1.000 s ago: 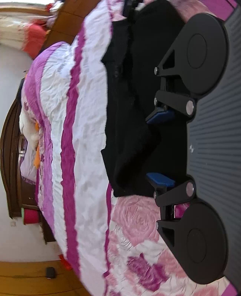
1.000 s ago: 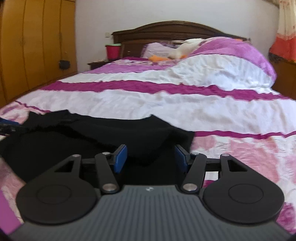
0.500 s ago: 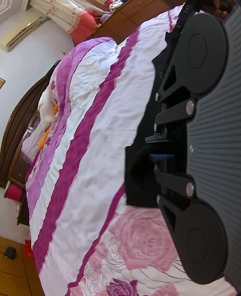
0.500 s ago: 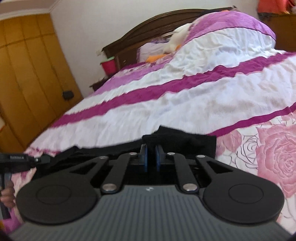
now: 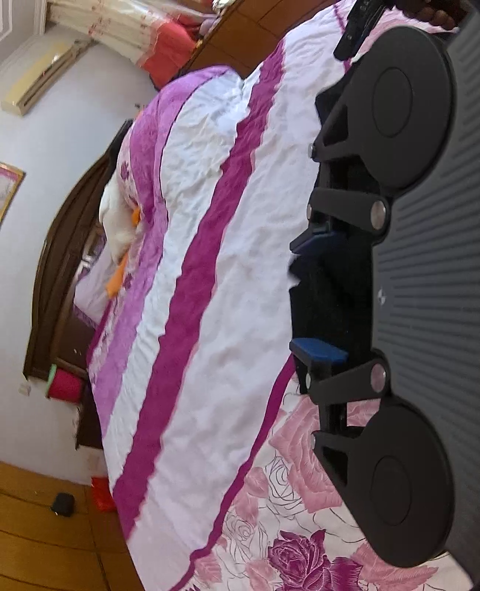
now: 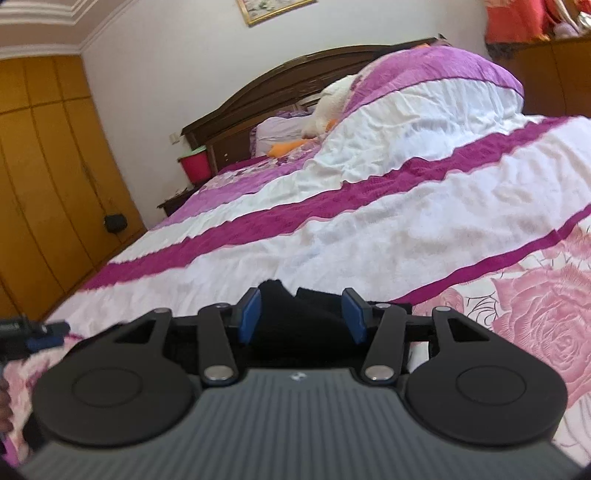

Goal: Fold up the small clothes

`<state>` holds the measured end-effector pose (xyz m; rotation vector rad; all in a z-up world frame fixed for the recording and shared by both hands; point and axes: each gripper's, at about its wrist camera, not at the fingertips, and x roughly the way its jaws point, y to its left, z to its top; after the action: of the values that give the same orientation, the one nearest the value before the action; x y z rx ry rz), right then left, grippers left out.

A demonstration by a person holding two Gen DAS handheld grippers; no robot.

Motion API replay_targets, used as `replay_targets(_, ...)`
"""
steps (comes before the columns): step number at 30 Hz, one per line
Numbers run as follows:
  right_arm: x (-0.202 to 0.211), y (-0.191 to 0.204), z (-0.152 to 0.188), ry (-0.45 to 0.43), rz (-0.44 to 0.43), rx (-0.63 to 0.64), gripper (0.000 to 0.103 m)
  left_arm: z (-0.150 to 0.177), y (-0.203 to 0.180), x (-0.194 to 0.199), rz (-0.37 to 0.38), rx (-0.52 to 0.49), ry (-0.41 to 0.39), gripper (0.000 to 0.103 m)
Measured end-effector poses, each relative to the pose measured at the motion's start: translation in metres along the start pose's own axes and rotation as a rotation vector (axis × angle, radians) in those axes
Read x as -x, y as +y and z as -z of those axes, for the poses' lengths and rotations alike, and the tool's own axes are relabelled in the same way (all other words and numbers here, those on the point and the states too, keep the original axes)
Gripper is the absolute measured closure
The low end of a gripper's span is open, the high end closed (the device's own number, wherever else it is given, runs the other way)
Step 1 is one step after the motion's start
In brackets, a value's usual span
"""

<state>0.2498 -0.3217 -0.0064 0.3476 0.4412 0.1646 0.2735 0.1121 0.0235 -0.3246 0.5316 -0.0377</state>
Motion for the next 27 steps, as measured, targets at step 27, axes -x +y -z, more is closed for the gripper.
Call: replay_targets(27,-0.053,-0.014,-0.002,0.154,0.065,-0.063,0.054,0.033,-0.005,-0.055,-0.042,-0.110,0.123,0.047)
